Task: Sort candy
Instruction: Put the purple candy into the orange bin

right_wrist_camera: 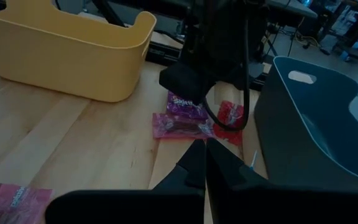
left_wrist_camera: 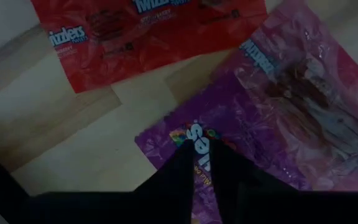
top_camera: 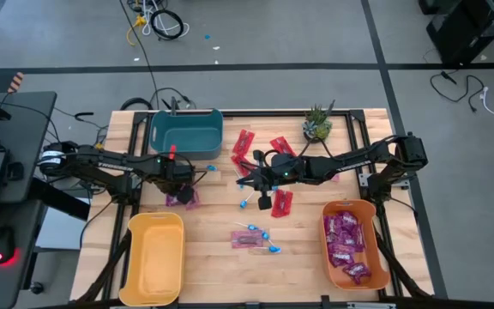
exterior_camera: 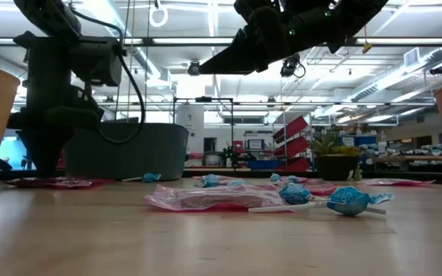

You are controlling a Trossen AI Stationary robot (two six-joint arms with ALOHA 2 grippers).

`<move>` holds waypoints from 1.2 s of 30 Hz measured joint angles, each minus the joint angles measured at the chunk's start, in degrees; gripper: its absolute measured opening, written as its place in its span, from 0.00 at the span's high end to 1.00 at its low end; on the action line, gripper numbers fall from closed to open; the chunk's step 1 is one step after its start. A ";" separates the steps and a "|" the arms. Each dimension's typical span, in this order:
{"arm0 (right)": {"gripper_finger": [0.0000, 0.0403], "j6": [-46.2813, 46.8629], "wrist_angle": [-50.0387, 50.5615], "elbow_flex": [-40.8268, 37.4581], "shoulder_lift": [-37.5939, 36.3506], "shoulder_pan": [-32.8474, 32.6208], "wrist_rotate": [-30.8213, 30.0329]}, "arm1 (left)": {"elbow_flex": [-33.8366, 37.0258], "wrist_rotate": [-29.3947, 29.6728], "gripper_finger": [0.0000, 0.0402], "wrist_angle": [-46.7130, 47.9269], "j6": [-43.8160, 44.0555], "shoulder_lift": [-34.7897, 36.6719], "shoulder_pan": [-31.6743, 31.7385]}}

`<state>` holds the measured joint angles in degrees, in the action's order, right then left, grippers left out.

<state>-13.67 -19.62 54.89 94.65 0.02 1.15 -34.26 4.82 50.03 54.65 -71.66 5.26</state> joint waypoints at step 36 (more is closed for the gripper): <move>1.00 0.00 0.02 0.00 0.00 -0.01 0.00 | 2.13 0.55 0.64 -4.42 0.03 0.05 0.00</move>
<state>-13.67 -19.59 54.89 94.65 0.01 1.15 -32.13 5.37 45.60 54.68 -71.61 5.26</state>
